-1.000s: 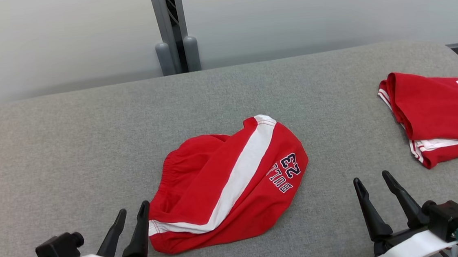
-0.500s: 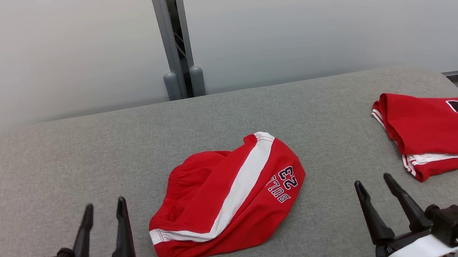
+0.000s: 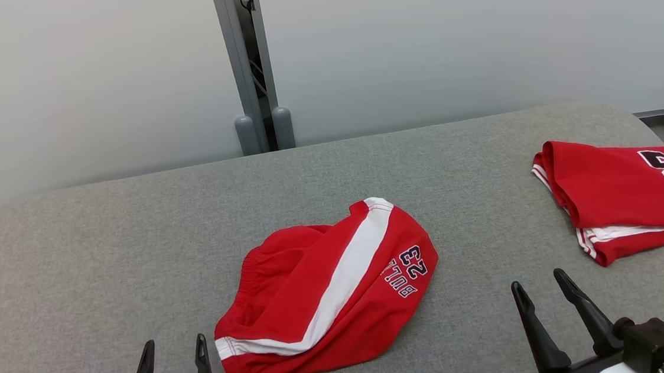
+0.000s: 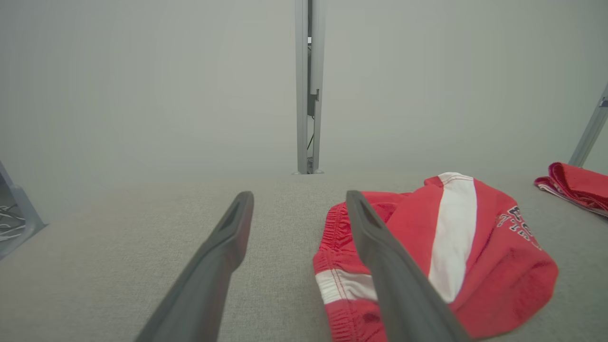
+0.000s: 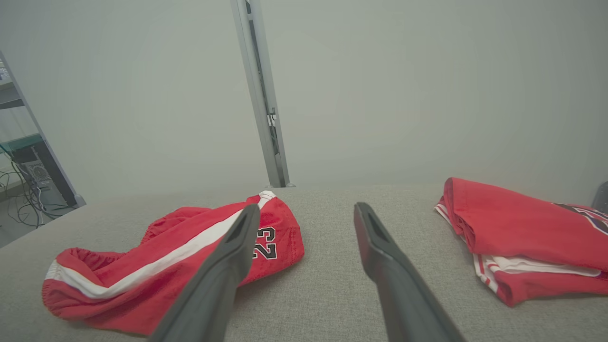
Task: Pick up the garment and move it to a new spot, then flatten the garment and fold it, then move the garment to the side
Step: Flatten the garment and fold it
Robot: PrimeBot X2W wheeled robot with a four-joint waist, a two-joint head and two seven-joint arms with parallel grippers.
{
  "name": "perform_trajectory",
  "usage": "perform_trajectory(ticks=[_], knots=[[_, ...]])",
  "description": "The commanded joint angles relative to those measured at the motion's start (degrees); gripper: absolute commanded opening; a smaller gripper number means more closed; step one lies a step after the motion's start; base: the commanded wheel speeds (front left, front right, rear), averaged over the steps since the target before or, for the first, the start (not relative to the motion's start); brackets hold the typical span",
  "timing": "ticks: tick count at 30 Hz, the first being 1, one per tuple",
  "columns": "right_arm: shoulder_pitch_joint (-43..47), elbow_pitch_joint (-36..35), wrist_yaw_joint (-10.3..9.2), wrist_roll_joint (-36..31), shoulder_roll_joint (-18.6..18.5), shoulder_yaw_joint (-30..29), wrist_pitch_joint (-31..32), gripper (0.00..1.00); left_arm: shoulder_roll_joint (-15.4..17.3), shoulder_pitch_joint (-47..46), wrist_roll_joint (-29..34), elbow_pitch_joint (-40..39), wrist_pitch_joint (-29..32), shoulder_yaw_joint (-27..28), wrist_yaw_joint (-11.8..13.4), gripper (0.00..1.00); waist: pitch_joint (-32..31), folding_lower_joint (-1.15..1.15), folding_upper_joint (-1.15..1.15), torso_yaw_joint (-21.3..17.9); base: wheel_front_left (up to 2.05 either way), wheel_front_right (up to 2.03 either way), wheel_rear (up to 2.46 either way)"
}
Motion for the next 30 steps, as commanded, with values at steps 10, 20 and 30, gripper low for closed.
perform_trajectory(ticks=[10, 20, 30], knots=[[0.44, 0.92, -0.01, -0.14, -0.23, -0.12, -0.06, 1.0, -0.39, 0.03, 1.27, 2.14, -0.18, 0.23, 0.59, 1.0, -0.34, 0.0, 0.0, -0.24, 0.0, 0.0, 0.0], [0.18, 1.26, -0.01, 0.19, 0.03, -0.01, -0.06, 1.0, -0.4, -0.34, -1.33, 5.13, -0.17, -0.71, -0.11, 1.0, -0.08, 0.0, 0.0, -0.26, 0.0, 0.0, 0.0], [-0.53, 2.34, 0.0, 0.81, -0.53, 0.94, -0.06, 1.0, -0.32, -7.04, -8.87, 19.68, -0.19, -2.26, -7.67, 1.0, 1.08, 0.0, 0.0, -0.07, 0.0, 0.0, 0.0]])
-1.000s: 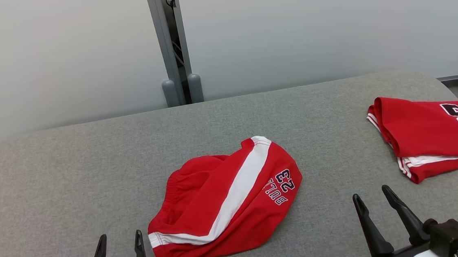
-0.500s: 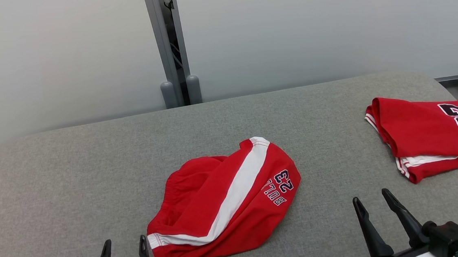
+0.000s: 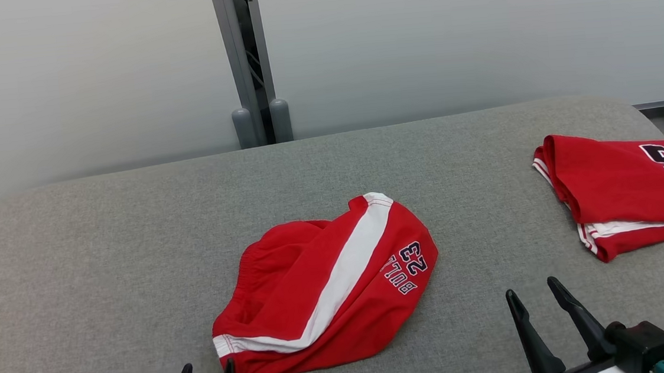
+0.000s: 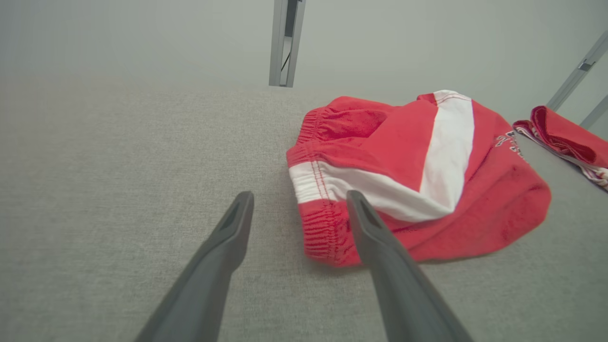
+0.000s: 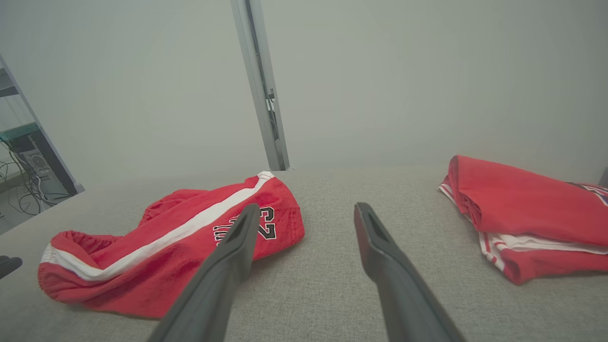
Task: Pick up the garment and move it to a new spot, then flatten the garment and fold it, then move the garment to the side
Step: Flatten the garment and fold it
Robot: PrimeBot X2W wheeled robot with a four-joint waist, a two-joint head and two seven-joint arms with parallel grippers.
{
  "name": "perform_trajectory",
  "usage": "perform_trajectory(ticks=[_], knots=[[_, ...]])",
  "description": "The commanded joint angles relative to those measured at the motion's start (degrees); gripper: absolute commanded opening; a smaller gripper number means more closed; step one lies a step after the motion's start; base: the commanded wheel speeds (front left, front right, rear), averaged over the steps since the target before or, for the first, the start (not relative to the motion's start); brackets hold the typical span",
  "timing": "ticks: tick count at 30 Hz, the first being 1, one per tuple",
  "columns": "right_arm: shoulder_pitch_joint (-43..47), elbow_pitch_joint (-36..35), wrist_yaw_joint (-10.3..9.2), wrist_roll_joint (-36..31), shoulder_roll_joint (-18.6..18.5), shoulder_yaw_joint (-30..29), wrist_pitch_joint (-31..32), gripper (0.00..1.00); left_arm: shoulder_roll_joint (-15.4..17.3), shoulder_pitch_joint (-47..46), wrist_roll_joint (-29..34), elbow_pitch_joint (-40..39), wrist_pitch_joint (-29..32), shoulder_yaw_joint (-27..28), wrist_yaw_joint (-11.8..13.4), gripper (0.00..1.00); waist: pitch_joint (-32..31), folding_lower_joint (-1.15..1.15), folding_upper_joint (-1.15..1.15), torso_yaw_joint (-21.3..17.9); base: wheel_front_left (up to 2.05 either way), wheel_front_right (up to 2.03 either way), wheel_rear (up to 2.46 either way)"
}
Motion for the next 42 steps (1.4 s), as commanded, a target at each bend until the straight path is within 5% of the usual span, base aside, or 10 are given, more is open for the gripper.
perform_trajectory(ticks=[1, 13, 15, 18, 19, 25, 30, 42], knots=[[-0.37, 0.15, -0.02, 0.29, -0.33, 0.09, -0.06, 1.0, 0.3, -1.47, -0.29, 0.89, -0.17, 0.24, -0.48, 1.0, 0.11, 0.0, 0.0, -0.1, 0.0, 0.0, 0.0], [-0.98, 0.9, -0.02, 0.45, -1.28, 1.07, -0.06, 1.0, 0.32, -10.65, -5.57, 13.61, 2.37, -0.22, -5.09, 0.96, 1.07, 0.0, 0.0, -0.79, 0.0, 0.0, 0.0], [-1.07, 0.82, -0.02, 0.45, -1.45, 1.12, -0.06, 1.0, 0.42, -11.39, -5.93, 14.36, 2.92, -0.62, -5.56, 0.72, 1.32, 0.0, 0.0, -0.87, 0.0, 0.0, 0.0], [-1.19, 0.6, -0.02, 0.38, -1.67, 1.15, -0.06, 1.0, 0.77, -12.19, -6.07, 14.61, 3.27, -1.59, -6.23, 0.09, 1.75, 0.0, 0.0, -0.87, 0.0, 0.0, 0.0], [-1.25, 0.52, -0.02, 0.35, -1.8, 1.13, -0.06, 1.0, 0.8, -12.2, -6.04, 14.56, 3.4, -1.91, -6.32, 0.0, 1.88, 0.0, 0.0, -0.83, 0.0, 0.0, 0.0], [-4.09, 2.31, -0.01, 4.67, -0.89, 2.47, -0.06, 1.0, 1.48, -11.28, -4.78, 11.73, 2.89, -3.41, -6.08, 0.0, 3.21, 0.0, 0.0, -0.17, 0.0, 0.0, 0.0], [-16.59, 12.19, -0.01, 7.73, -3.73, 11.48, 1.07, 1.0, 1.48, -10.4, -3.6, 7.55, 3.62, -5.26, -5.82, 0.0, 5.72, 0.0, 0.0, 1.65, 0.0, 0.0, 0.0], [-45.42, 27.47, -0.02, 23.82, -12.06, 33.49, 18.33, 1.0, 0.86, -13.16, -2.6, 0.79, 5.22, -10.15, -5.32, 0.0, 12.24, 0.0, 0.0, 8.97, 0.0, 0.0, 0.0]])
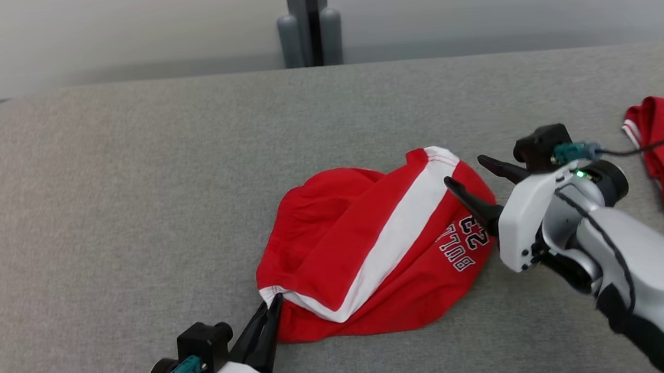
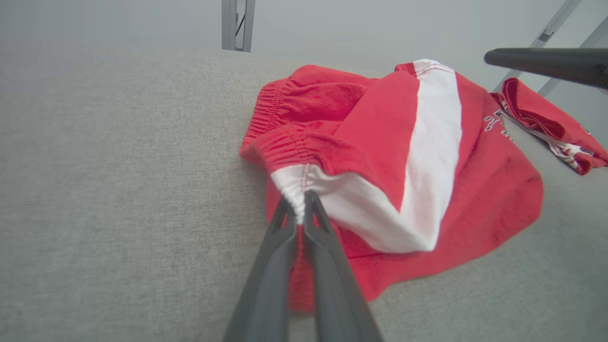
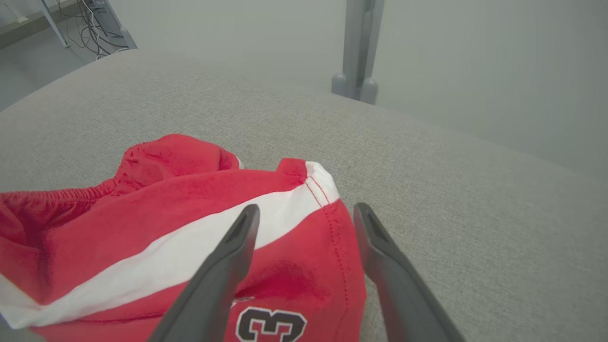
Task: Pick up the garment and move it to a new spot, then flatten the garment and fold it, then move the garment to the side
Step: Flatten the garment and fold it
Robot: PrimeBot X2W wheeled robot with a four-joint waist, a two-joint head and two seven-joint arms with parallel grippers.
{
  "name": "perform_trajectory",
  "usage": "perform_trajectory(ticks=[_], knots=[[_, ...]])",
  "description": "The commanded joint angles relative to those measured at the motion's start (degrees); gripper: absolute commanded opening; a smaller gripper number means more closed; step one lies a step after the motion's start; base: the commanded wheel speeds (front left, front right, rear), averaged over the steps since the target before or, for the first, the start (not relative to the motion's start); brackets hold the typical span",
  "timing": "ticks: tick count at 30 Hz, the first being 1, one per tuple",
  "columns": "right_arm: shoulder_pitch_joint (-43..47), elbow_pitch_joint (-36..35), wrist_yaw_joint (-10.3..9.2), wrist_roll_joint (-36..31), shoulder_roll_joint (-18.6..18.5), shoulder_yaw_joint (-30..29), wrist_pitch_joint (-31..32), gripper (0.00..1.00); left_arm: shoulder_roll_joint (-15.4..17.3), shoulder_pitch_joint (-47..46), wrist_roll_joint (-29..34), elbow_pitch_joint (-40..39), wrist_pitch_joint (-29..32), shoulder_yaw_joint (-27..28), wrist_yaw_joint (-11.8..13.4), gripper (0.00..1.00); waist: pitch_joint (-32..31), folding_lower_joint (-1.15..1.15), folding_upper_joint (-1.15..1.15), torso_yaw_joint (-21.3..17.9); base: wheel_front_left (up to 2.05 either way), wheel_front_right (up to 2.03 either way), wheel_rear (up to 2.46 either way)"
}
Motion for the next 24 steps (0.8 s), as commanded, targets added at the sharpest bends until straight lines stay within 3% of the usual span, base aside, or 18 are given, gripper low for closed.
perform_trajectory(ticks=[1, 10, 15, 16, 17, 19, 24], knots=[[-3.18, 1.45, -0.02, 4.17, -1.73, 2.66, 2.62, 1.0, 0.2, -1.61, 0.07, -0.89, -0.11, -0.47, 0.33, 0.0, 2.84, 0.0, 0.0, 2.57, 0.0, 0.0, 0.0], [-11.45, 3.49, -0.02, 15.91, -7.76, 11.22, 8.03, 1.0, -0.07, -3.62, -0.52, -2.67, -0.8, -2.43, 0.78, 0.0, 6.51, 0.0, 0.0, 5.76, 0.0, 0.0, 0.0], [-13.68, 3.86, -0.02, 22.18, -9.32, 15.62, 9.75, 1.0, -0.14, -4.33, -0.86, -2.34, -1.17, -3.2, 1.17, 0.0, 7.37, 0.0, 0.0, 6.68, 0.0, 0.0, 0.0], [-14.07, 3.57, -0.02, 23.12, -9.6, 16.63, 10.21, 0.74, -0.16, -4.44, -0.89, -2.24, -1.28, -3.38, 1.24, 0.0, 7.44, 0.0, 0.0, 6.81, 0.0, 0.0, 0.0], [-14.6, 3.21, -0.02, 23.94, -9.99, 17.59, 10.1, 0.41, -0.17, -4.53, -0.95, -2.12, -1.39, -3.53, 1.3, 0.0, 7.48, 0.0, 0.0, 6.89, 0.0, 0.0, 0.0], [-15.35, 2.69, -0.02, 25.51, -10.74, 19.11, 9.62, 0.0, -0.19, -4.53, -1.18, -1.95, -1.57, -3.71, 1.43, 0.0, 7.5, 0.0, 0.0, 6.89, 0.0, 0.0, 0.0], [-17.28, -0.18, -0.02, 29.62, -13.5, 22.13, 4.72, 0.0, 0.52, -4.51, -1.8, -2.53, -2.4, -3.02, 1.66, 0.0, 6.51, 0.0, 0.0, 5.66, 0.0, 0.0, 0.0]])
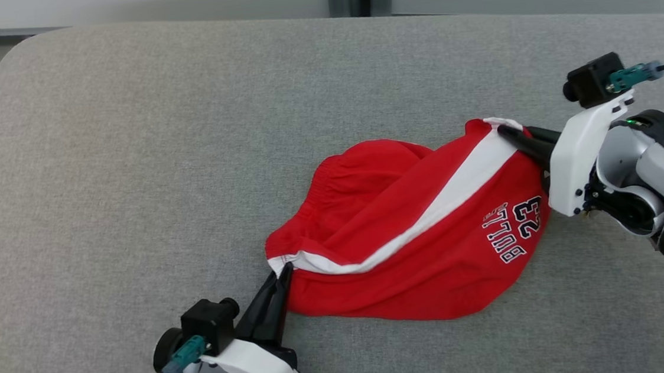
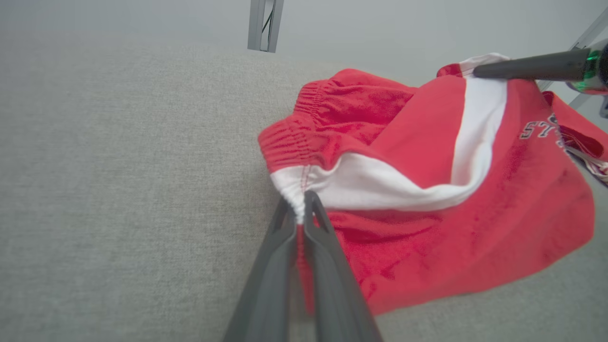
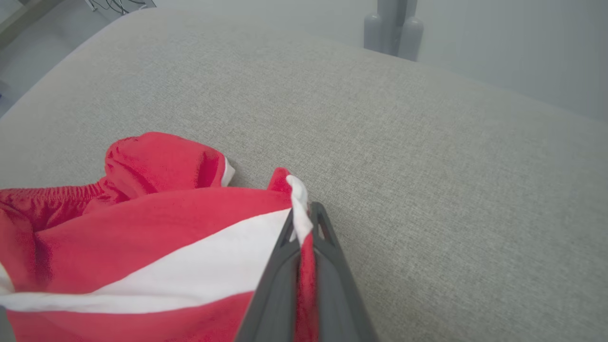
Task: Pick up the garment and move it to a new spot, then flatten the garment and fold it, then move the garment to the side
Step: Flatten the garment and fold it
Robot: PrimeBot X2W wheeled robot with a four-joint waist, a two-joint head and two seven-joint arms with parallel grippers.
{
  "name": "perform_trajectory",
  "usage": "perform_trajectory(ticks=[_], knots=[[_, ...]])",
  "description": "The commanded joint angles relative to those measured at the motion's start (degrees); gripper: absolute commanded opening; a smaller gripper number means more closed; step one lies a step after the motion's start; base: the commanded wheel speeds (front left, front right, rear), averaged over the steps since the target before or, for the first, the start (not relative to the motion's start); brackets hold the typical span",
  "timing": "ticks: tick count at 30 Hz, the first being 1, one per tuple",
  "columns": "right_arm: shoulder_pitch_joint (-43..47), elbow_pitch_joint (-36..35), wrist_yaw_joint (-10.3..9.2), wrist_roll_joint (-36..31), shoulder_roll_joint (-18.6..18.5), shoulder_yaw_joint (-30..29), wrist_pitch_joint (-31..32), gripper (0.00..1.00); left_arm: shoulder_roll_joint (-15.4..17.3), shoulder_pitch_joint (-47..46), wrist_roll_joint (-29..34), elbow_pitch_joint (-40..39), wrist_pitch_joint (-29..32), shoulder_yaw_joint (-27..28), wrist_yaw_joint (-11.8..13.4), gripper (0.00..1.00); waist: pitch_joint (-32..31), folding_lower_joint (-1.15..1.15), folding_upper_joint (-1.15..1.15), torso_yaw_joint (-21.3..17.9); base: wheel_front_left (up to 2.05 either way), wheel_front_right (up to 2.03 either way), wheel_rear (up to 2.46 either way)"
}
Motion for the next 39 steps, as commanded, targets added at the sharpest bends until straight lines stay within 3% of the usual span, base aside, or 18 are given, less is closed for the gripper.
perform_trajectory(ticks=[1, 8, 15, 24, 32, 39], knots=[[-0.68, -0.74, -0.02, 1.46, -1.2, 0.18, -1.72, 0.0, 0.86, -0.73, -0.64, -0.51, -0.4, 0.66, -0.11, 0.0, -0.71, 0.0, 0.0, -0.86, 0.0, 0.0, 0.0], [-0.52, -4.26, -0.02, 7.5, -5.39, -1.02, -10.61, 0.0, 3.55, -2.11, -4.08, -4.93, -0.74, 3.85, -1.55, 0.0, -3.82, 0.0, 0.0, -4.66, 0.0, 0.0, 0.0], [0.91, -10.17, -0.03, 15.98, -9.54, -4.58, -17.26, 0.0, 8.7, -7.13, -6.99, -11.34, 2.79, 6.62, -2.78, 0.0, -7.35, 0.0, 0.0, -9.7, 0.0, 0.0, 0.0], [3.57, -18.2, -0.03, 25.67, -13.03, -10.85, -19.71, 0.0, 13.91, -14.61, -11.28, -17.91, 9.36, 7.5, -3.53, 0.0, -11.67, 0.0, 0.0, -14.54, 0.0, 0.0, 0.0], [4.3, -21.11, -0.04, 25.94, -16.72, -12.68, -18.89, 0.0, 17.93, -20.65, -16.87, -21.37, 15.29, 5.07, -3.82, 0.0, -14.78, 0.0, 0.0, -17.13, 0.0, 0.0, 0.0], [1.84, -19.54, -0.03, 22.76, -15.77, -13.42, -20.3, 0.0, 19.84, -26.95, -20.22, -19.85, 18.19, -0.5, -3.89, 0.0, -14.64, 0.0, 0.0, -17.67, 0.0, 0.0, 0.0]])
